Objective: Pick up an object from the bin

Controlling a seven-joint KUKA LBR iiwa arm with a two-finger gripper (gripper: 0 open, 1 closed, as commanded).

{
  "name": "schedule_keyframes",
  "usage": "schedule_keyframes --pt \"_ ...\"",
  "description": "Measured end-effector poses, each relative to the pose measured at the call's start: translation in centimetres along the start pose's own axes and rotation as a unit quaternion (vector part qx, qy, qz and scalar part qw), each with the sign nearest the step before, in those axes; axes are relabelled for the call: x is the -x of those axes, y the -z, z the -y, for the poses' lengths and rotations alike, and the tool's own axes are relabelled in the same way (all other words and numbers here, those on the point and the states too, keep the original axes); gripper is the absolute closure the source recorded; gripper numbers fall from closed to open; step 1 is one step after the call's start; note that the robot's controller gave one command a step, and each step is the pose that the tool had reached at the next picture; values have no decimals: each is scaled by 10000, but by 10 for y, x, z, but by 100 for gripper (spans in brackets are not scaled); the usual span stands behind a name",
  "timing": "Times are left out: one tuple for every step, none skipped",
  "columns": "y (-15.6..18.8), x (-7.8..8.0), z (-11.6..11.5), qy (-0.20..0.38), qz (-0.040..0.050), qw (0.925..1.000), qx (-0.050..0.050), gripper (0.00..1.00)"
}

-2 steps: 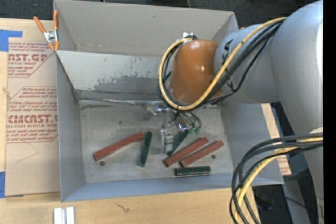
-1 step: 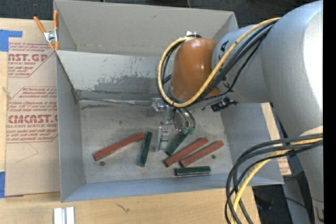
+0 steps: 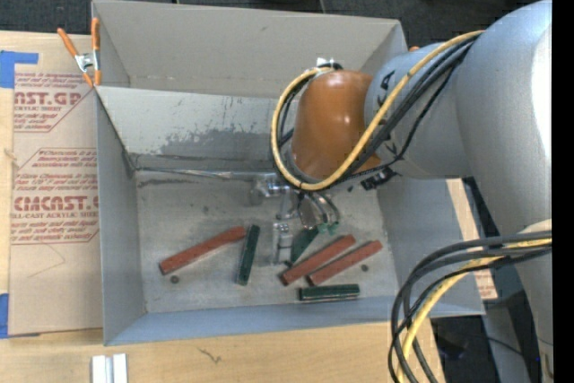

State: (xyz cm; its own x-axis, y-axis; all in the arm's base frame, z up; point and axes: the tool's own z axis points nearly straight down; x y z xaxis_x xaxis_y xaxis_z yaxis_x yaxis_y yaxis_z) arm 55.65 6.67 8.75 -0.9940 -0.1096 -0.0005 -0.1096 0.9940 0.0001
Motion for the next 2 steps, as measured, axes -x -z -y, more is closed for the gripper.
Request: schedule_keyframes --pt "-13 -6 18 -1120 2 9937 5 0" --pt "-15 -8 21 -1211 -4 9926 0 0"
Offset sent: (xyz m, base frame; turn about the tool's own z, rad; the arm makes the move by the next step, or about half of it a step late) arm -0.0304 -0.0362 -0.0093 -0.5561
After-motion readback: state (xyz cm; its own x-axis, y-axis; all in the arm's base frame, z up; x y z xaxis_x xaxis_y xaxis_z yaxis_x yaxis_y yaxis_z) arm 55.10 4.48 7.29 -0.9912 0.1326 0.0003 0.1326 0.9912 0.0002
